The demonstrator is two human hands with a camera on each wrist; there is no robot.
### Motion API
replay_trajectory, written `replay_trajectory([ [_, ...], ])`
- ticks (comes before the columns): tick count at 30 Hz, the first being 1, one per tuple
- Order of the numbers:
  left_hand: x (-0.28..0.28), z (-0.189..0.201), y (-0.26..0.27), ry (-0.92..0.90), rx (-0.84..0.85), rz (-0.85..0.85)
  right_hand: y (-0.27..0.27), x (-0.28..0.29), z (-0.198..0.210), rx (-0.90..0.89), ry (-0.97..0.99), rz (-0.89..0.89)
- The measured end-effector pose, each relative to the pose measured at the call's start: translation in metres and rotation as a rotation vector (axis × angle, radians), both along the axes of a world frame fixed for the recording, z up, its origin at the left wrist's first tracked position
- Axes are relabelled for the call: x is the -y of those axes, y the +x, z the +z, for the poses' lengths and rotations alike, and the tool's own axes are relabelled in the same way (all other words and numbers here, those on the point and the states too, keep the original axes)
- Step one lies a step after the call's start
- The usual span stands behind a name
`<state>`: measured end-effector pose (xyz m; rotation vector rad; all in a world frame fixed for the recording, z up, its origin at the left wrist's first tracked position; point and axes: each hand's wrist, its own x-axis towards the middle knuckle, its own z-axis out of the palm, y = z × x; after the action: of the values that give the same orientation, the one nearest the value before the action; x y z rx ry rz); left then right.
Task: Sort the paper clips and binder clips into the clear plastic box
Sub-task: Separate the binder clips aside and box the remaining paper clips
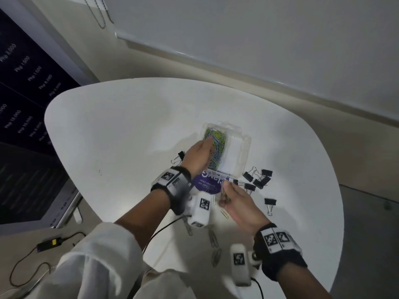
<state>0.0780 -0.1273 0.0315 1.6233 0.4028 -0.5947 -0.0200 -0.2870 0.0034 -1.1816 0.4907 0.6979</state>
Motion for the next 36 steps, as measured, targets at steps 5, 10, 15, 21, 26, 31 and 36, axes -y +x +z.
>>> replay_trajectory([
  [5, 0.003, 0.003, 0.019, 0.078, -0.002, -0.049, 0.066, -0.016, 0.018, 0.067, -0.117, -0.037],
  [10, -0.013, -0.004, 0.0, 0.156, 0.107, -0.048, 0.109, -0.033, 0.006, 0.329, -0.629, 0.091],
  [15, -0.04, -0.012, -0.034, 0.275, 0.288, -0.023, 0.116, -0.041, -0.012, 0.419, -0.811, 0.16],
  [21, -0.057, -0.043, -0.082, 0.693, 0.537, -0.533, 0.088, -0.034, 0.001, 0.57, -0.877, 0.24],
  [26, -0.052, -0.065, -0.102, 0.939, 0.607, -0.818, 0.032, -0.014, -0.003, 0.749, -0.93, 0.28],
  [31, -0.05, -0.067, -0.106, 0.982, 0.597, -0.815, -0.017, 0.007, -0.031, 0.769, -0.952, 0.49],
  [36, -0.047, -0.068, -0.101, 0.952, 0.593, -0.836, -0.042, 0.005, -0.039, 0.739, -1.008, 0.725],
])
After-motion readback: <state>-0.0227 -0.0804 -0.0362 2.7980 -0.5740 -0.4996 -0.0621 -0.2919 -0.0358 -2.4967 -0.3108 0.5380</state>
